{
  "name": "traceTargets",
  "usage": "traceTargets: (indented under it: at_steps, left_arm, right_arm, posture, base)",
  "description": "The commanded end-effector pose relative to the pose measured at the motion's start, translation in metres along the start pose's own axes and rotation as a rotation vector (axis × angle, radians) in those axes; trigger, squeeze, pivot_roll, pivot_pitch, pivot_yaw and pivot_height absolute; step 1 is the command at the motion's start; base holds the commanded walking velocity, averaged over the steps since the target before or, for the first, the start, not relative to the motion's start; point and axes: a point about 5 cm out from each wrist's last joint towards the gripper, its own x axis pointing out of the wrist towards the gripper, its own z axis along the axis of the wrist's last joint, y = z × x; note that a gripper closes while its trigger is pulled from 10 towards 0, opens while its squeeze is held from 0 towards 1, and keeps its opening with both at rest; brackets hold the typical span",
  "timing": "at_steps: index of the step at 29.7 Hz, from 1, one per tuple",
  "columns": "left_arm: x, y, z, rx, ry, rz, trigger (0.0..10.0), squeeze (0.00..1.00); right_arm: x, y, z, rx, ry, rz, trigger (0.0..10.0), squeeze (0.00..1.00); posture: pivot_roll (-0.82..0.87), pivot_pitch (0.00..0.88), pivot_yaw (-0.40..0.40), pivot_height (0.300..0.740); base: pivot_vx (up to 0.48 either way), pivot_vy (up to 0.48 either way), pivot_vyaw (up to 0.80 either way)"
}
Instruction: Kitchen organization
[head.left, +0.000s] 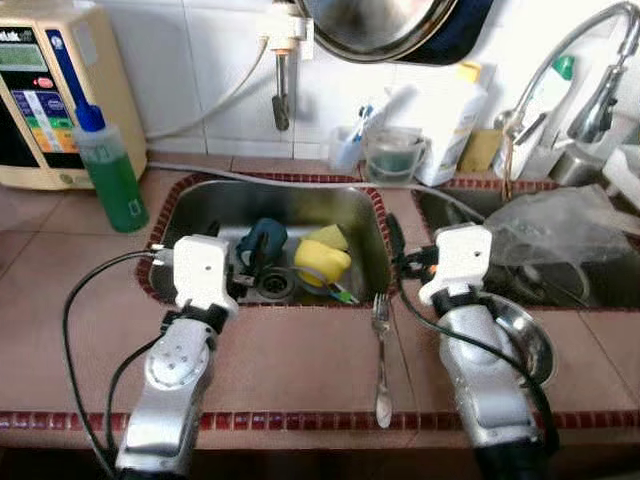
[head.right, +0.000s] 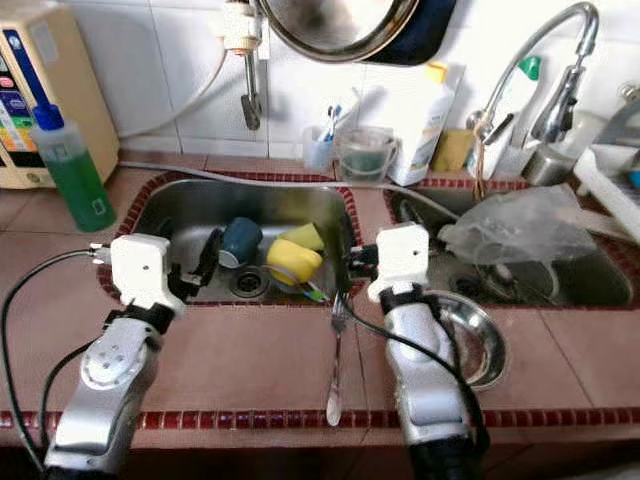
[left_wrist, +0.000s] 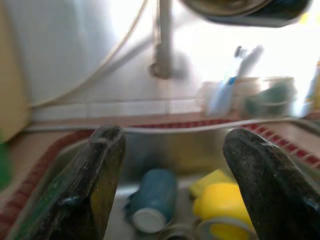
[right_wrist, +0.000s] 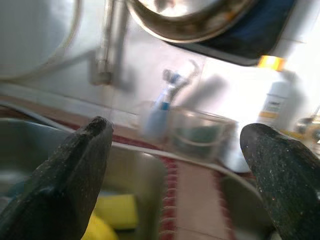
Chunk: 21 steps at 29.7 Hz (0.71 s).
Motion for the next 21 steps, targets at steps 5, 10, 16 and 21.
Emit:
traceTargets:
  at_steps: [5,10,16,21]
  left_arm:
    - [0.0017,-0.0025,0.0042,-0.012,-0.013,-0.003,10.0,0.00]
    - [0.0024,-0.0035,0.0050,-0.012,-0.016,-0.009,10.0,0.00]
    - [0.0028,-0.0033,0.0056,-0.012,-0.017,-0.011,10.0,0.00]
    - [0.0025,-0.0048,0.0072,-0.027,-0.023,-0.015,10.0,0.00]
  right_arm:
    - [0.0007,-0.0052,0.0030,-0.016,-0.006,-0.012,10.0,0.00]
    - [0.0018,-0.0051,0.0039,-0.017,-0.009,-0.011,10.0,0.00]
    - [0.0024,-0.0047,0.0049,-0.019,-0.013,-0.009,10.0,0.00]
    - [0.0026,-0.0054,0.0056,-0.023,-0.013,-0.008,10.0,0.00]
  posture:
    - [0.00,0.011,-0.036,0.740]
    - [0.00,0.011,-0.036,0.740]
    - [0.00,0.016,-0.036,0.740]
    - [0.00,0.025,-0.036,0.740]
  base:
    - [0.000,-0.413,0.00]
    - [0.000,-0.391,0.00]
    - [0.000,-0.370,0.00]
    - [0.000,-0.067,0.00]
